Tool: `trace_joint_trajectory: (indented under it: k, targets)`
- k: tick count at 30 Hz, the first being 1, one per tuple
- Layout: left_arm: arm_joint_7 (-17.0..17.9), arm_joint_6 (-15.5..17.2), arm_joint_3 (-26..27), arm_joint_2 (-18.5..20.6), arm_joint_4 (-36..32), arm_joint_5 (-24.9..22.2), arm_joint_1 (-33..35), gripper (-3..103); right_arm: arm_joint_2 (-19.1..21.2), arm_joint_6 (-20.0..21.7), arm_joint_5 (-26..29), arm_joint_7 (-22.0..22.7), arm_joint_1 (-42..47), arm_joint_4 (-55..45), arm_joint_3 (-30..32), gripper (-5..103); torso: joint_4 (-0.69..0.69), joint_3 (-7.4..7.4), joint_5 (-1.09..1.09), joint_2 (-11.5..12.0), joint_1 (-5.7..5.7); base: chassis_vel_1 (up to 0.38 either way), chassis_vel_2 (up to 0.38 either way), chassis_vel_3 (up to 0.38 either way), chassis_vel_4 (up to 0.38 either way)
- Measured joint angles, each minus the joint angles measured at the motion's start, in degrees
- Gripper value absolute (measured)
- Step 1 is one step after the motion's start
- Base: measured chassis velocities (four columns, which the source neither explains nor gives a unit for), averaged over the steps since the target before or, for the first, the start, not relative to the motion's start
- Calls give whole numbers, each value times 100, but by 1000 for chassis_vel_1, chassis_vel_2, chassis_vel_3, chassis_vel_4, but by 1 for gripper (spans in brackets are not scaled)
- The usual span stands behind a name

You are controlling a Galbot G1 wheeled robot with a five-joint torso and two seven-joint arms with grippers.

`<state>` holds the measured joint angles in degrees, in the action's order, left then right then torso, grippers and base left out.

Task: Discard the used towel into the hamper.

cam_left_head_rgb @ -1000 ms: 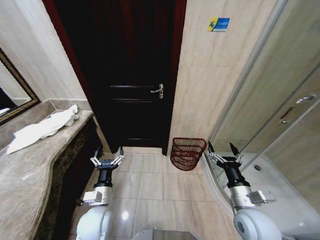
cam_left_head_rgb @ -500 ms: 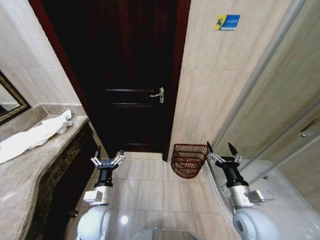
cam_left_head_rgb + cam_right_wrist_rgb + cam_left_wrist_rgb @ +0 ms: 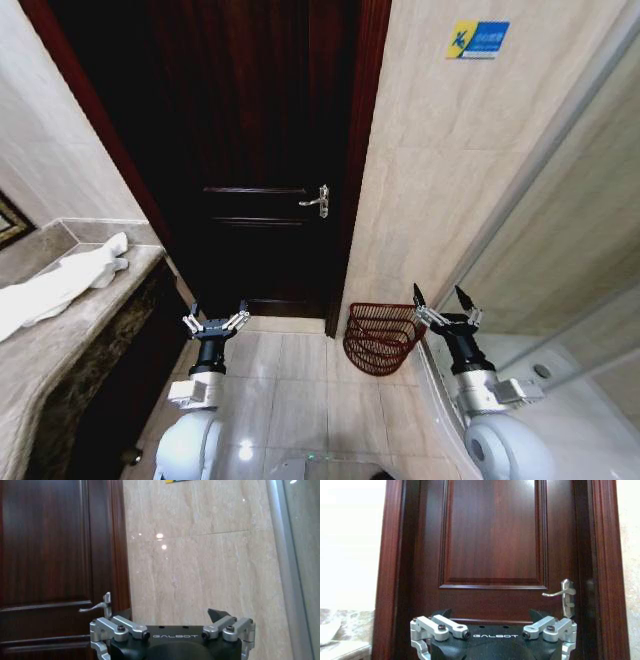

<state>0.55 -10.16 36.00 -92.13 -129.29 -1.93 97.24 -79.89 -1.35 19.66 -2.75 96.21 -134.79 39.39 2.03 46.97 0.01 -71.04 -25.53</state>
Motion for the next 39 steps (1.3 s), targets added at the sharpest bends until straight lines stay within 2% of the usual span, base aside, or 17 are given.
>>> trace_joint_trajectory:
  k: [6, 14, 39]
  targets:
    - [-7, -8, 3, 0, 19, -32, -12, 100, 2, -128, -7, -28, 9, 29, 0, 100, 1, 0, -2, 0, 0, -177, 182, 177, -166]
    - [-188, -158, -10, 0, 20, -106, -22, 100, 2, -242, -84, 1, 31, 70, 1, 100, 1, 2, -1, 1, -5, -133, 133, 129, -119]
    - [-130, -88, -2, 0, -17, -124, -14, 100, 10, -307, -221, 100, 23, 106, 16, 100, 1, 0, -1, -1, 0, 31, 17, 20, 36]
